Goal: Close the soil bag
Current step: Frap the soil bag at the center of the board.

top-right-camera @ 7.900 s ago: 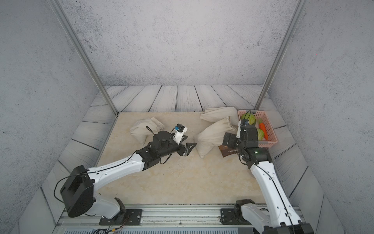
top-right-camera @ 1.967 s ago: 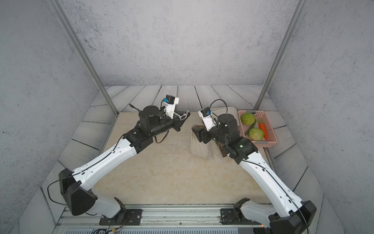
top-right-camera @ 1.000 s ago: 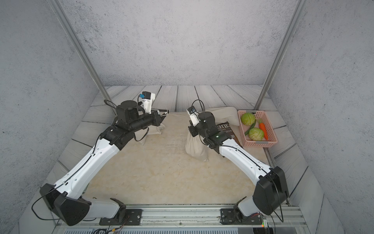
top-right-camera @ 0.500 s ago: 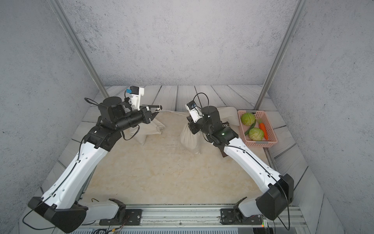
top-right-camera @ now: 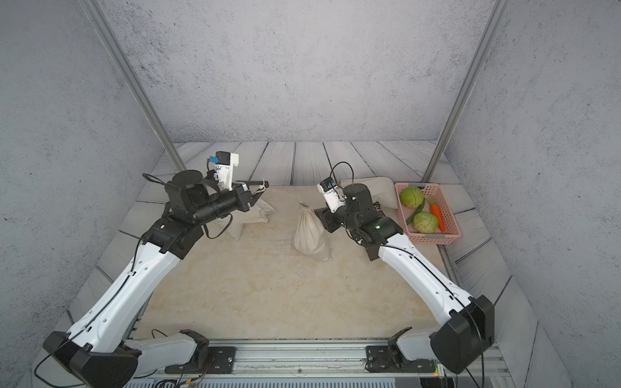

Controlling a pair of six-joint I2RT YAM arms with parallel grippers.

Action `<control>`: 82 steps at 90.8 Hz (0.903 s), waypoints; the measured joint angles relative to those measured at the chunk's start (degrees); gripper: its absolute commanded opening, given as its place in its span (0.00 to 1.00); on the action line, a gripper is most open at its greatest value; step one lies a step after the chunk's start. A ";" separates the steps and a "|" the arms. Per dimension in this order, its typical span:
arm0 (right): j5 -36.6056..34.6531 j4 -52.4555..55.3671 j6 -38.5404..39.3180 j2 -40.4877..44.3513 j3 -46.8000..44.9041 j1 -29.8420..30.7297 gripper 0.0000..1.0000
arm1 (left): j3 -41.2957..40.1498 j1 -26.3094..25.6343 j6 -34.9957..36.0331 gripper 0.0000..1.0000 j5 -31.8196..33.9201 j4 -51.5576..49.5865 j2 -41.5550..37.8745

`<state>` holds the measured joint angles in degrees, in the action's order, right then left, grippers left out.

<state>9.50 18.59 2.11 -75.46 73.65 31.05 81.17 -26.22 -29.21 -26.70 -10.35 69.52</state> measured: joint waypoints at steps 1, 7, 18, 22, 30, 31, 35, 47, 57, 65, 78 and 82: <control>-0.07 -0.09 0.04 0.20 -0.02 0.02 0.68 | 0.24 -0.22 0.09 0.00 0.15 0.07 -0.15; 0.24 -0.68 -0.35 2.19 -0.17 0.46 0.71 | 1.46 -1.55 0.55 0.00 0.79 -0.13 -0.87; 1.14 -2.45 -0.92 3.78 -0.11 2.89 0.74 | 2.95 -3.23 0.90 0.00 1.68 -0.24 -0.68; 1.49 -3.04 -1.29 3.72 -0.09 4.04 0.75 | 3.37 -3.50 0.92 0.00 1.99 -0.68 -0.35; 2.08 -4.24 -2.56 3.39 -0.11 6.69 0.78 | 3.89 -3.74 0.87 0.00 2.56 -0.90 0.55; 2.08 -4.37 -2.58 3.37 -0.11 6.97 0.78 | 3.91 -3.78 0.87 0.00 2.60 -0.92 0.61; 2.12 -5.75 -3.58 3.23 -0.11 8.46 0.79 | 3.96 -3.87 0.79 0.00 2.97 -1.01 0.83; 1.27 -10.21 -6.16 2.23 -0.09 12.13 0.81 | 3.98 -4.24 0.68 0.00 3.39 -1.05 0.92; 0.81 -12.22 -7.76 -0.96 1.66 14.43 0.82 | 4.00 -4.44 0.68 0.00 3.85 -1.05 0.92; 0.22 -12.85 -8.63 -4.48 4.07 15.82 0.82 | 4.00 -4.44 0.66 0.00 4.33 -1.07 0.87; -1.09 -12.92 -9.70 -9.53 7.78 17.49 0.77 | 3.98 -4.46 0.50 0.00 5.11 -1.14 0.42; -1.51 -12.85 -10.16 -10.54 8.68 17.92 0.70 | 3.98 -4.46 0.48 0.00 5.40 -1.22 0.20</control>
<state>7.99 5.74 -8.05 -86.00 82.32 48.97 85.14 -30.68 -28.73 -21.30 -11.57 69.71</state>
